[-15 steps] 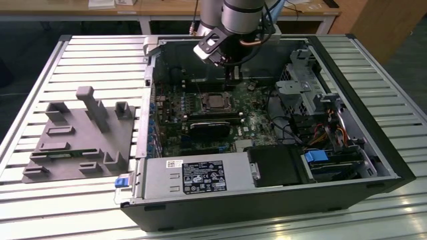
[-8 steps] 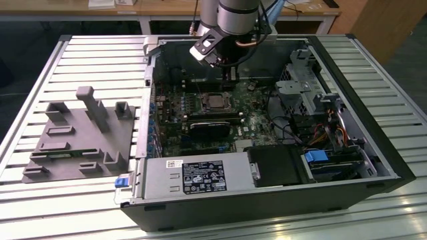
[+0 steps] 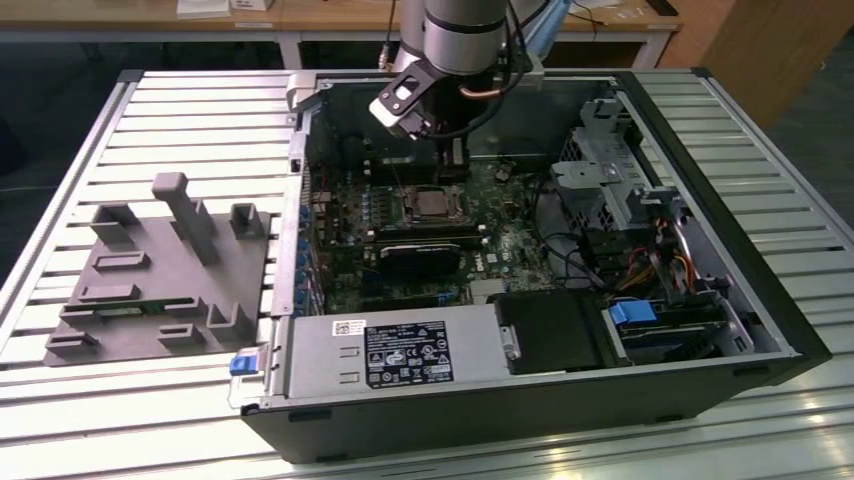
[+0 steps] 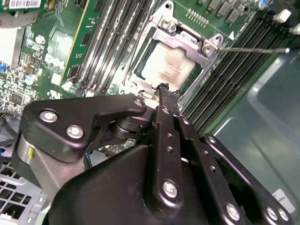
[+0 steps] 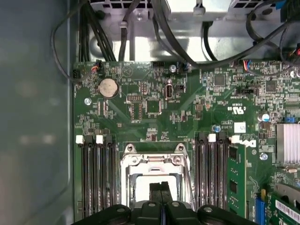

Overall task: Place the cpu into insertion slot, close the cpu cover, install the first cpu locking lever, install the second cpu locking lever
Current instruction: 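Close the cpu cover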

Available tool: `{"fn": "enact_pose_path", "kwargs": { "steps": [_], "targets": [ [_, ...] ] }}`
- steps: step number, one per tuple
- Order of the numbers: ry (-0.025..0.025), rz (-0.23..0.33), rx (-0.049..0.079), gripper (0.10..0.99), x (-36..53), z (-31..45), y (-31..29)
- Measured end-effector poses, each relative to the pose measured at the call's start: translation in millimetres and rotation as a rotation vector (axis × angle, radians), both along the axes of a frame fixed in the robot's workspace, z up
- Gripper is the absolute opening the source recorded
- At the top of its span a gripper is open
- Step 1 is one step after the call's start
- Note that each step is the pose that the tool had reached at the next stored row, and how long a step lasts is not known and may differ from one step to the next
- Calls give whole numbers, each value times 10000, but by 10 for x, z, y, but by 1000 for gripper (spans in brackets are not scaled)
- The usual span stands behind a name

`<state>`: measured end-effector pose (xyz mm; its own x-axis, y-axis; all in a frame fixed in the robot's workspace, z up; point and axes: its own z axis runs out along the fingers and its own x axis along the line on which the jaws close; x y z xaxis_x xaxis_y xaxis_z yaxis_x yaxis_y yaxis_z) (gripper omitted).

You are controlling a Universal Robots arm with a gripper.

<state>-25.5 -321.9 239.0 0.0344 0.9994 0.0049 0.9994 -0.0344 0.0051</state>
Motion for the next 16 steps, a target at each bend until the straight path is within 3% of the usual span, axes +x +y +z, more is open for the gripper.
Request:
{"fn": "enact_pose_path", "kwargs": {
  "steps": [6, 12, 16],
  "targets": [
    [-3, 0, 1, 102, -85, -16, 0],
    [-2, 17, 0, 102, -88, -16, 0],
    [-3, 829, 0, 102, -89, -17, 0]
  ]
}}
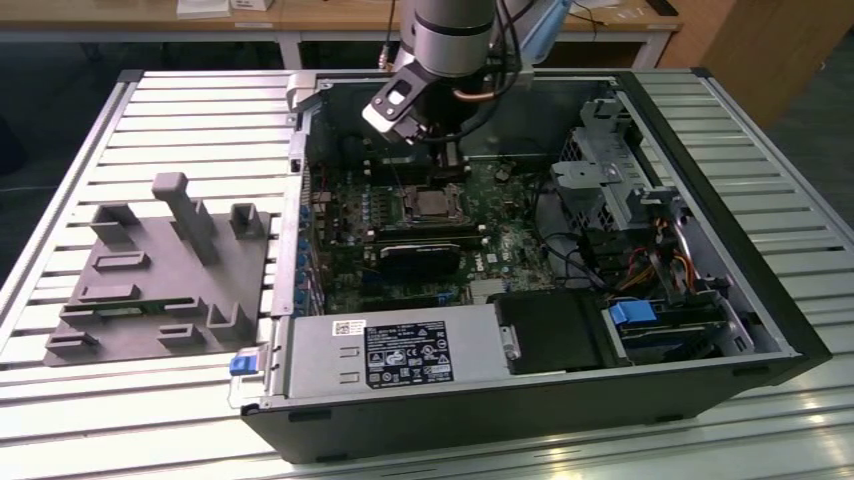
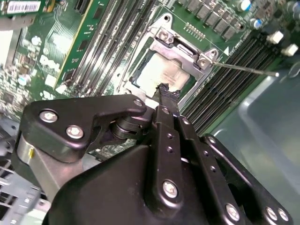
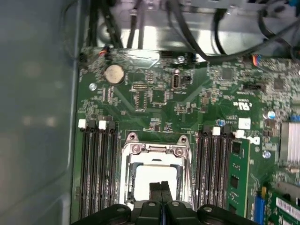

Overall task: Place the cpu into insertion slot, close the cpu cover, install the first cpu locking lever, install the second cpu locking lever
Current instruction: 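Close the cpu cover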

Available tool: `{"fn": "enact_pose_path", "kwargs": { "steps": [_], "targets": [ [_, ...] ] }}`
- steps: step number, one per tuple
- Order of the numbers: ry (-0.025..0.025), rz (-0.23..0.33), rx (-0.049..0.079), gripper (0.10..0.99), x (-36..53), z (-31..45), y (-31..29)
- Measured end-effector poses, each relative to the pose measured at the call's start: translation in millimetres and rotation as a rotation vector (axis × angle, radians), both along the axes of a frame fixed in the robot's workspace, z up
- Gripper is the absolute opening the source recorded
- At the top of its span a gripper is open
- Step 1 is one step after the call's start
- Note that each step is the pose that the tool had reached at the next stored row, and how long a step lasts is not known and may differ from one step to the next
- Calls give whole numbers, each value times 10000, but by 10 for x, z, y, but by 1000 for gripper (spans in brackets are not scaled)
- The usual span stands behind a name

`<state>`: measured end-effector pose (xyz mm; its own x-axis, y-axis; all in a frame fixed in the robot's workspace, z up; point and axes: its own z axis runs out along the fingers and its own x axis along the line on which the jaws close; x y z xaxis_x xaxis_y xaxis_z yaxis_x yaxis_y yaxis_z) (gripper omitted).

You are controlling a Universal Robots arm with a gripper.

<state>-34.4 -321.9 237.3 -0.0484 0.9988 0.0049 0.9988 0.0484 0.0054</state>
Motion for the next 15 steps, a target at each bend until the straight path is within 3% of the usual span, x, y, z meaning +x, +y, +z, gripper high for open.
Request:
{"fn": "enact_pose_path", "kwargs": {
  "steps": [15],
  "targets": [
    [1, 2660, -2, 102, 0, -1, 0]
  ]
}}
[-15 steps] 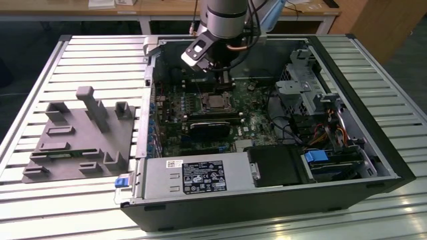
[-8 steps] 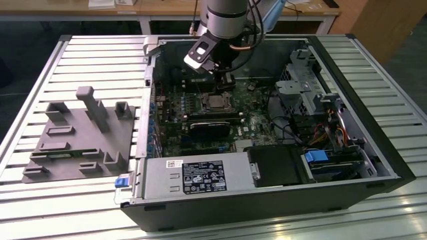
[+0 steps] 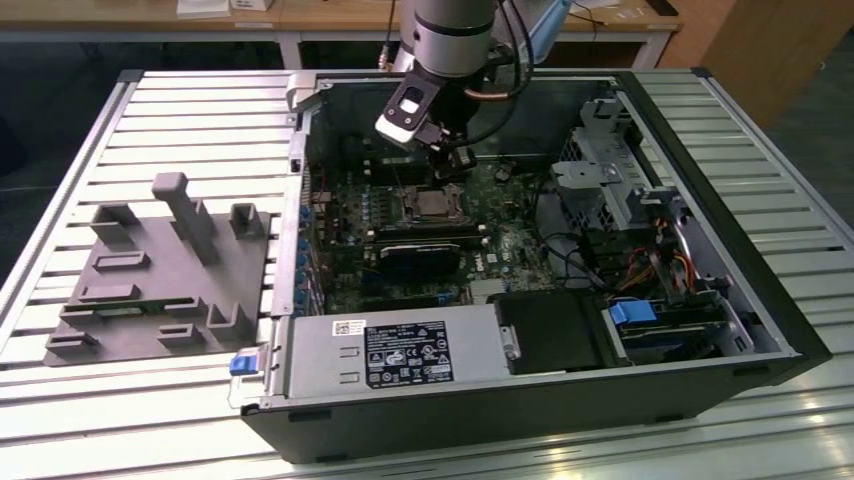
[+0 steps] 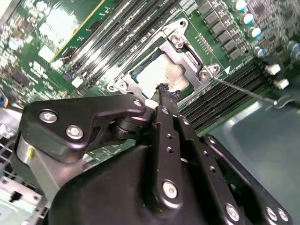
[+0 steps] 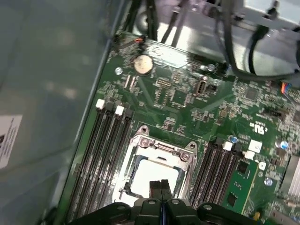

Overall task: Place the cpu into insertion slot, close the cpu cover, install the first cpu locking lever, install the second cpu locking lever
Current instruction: 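Close the cpu cover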

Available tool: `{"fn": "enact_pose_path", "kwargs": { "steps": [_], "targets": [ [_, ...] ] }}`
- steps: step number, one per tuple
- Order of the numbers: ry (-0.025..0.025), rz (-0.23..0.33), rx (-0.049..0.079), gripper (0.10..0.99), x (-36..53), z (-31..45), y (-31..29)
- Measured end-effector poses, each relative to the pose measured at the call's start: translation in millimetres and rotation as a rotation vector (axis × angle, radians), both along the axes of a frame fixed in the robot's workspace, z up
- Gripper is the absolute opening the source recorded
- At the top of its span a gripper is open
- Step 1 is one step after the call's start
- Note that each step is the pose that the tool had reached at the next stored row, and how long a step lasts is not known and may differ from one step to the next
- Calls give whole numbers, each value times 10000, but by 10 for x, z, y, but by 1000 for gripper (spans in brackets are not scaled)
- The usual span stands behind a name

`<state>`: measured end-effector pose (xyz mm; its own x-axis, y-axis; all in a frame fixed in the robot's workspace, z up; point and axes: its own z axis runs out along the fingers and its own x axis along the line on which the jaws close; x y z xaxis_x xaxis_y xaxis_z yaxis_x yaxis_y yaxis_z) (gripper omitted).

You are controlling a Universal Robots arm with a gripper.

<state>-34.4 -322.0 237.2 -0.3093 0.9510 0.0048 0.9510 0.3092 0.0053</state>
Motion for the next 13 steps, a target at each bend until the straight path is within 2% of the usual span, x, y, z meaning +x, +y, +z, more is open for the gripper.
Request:
{"fn": "enact_pose_path", "kwargs": {
  "steps": [13],
  "targets": [
    [0, 2364, 1, 102, 0, -5, 0]
  ]
}}
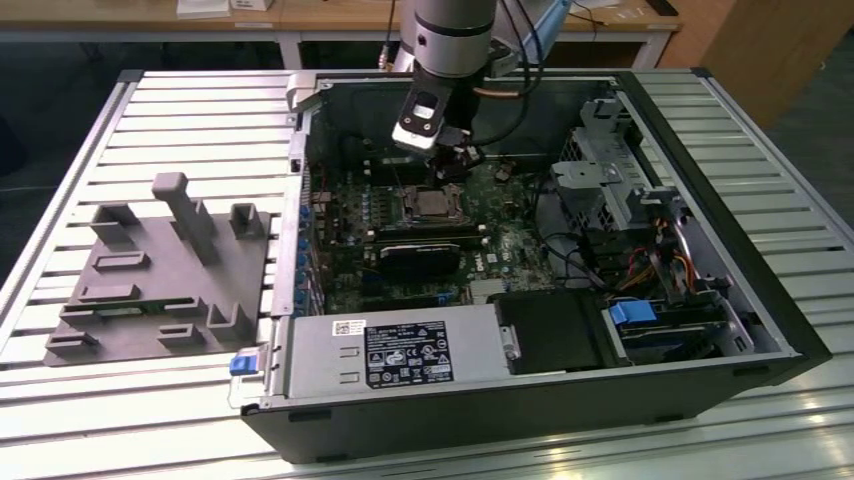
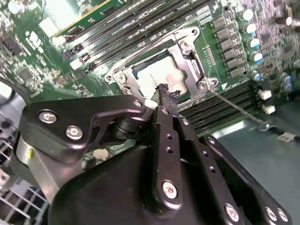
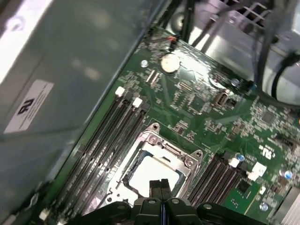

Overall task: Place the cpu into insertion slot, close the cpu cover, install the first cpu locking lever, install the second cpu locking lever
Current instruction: 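Close the cpu cover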

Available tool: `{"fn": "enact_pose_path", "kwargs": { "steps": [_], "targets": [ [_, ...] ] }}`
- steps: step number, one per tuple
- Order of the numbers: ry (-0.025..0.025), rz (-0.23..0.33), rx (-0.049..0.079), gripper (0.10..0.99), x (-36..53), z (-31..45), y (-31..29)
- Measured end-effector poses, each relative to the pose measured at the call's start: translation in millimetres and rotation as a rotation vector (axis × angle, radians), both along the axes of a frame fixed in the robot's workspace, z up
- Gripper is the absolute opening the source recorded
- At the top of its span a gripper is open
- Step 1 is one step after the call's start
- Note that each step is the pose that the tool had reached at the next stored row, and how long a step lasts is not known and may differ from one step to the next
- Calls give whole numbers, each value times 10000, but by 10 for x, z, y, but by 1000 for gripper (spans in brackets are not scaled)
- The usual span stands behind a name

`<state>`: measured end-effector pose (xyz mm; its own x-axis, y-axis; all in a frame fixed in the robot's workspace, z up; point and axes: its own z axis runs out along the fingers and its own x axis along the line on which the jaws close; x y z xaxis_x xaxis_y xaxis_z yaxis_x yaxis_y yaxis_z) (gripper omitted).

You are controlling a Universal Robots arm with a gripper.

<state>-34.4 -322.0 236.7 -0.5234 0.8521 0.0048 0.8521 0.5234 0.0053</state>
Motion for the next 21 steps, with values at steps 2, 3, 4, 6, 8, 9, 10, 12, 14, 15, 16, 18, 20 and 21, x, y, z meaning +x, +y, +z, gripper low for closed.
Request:
{"fn": "enact_pose_path", "kwargs": {
  "steps": [2, 3, 4, 6, 8, 9, 10, 12, 14, 15, 16, 18, 20, 21],
  "targets": [
    [0, 371, 0, 102, 0, -1, 0],
    [0, 541, 1, 102, 0, -1, 0],
    [0, 731, 0, 102, 0, -1, 0],
    [0, 1091, 0, 102, 0, -2, 0],
    [0, 1451, 0, 102, 0, -3, 0],
    [0, 1630, 0, 102, 0, -3, 0],
    [0, 1827, 0, 102, 0, -4, 0],
    [0, 2186, 0, 102, 0, -5, 0],
    [0, 2545, 0, 102, 0, -6, 0],
    [0, 2727, 0, 102, 0, -6, 0],
    [0, 2905, 0, 102, 0, -7, 0],
    [0, 3281, 0, 102, 0, -7, 0],
    [0, 3636, 0, 102, 0, -8, 0],
    [0, 3820, 0, 102, 0, -9, 0]
  ]
}}
